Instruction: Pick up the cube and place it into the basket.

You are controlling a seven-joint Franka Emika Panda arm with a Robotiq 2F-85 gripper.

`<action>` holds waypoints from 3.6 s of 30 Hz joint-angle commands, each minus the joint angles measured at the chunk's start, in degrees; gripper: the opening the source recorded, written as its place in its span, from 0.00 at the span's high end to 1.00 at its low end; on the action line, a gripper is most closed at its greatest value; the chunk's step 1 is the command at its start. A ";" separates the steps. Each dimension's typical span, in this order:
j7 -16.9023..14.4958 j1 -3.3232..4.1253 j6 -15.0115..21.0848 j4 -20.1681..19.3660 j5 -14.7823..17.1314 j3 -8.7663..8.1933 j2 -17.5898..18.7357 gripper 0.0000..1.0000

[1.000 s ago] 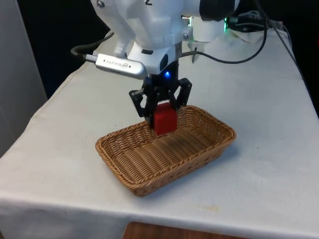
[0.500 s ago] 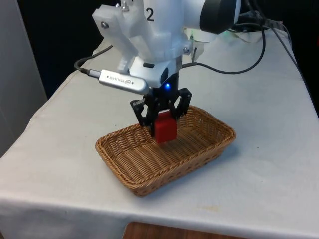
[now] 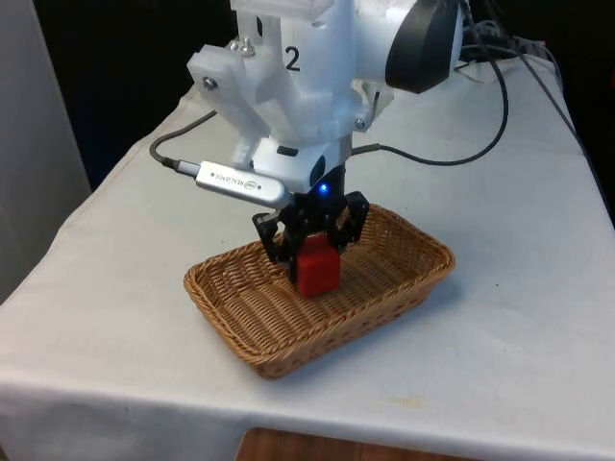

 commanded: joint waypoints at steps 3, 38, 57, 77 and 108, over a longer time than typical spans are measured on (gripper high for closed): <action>0.29 -0.11 0.34 0.52 0.34 0.11 0.69 1.00; 0.11 0.00 0.69 0.11 0.23 0.00 0.57 1.00; 0.11 0.06 0.69 0.06 0.23 0.00 0.57 0.36; 0.34 0.80 -1.66 0.29 -0.29 -1.03 -1.66 0.00; 1.38 1.72 -8.94 -1.09 -1.15 -2.58 -9.34 0.00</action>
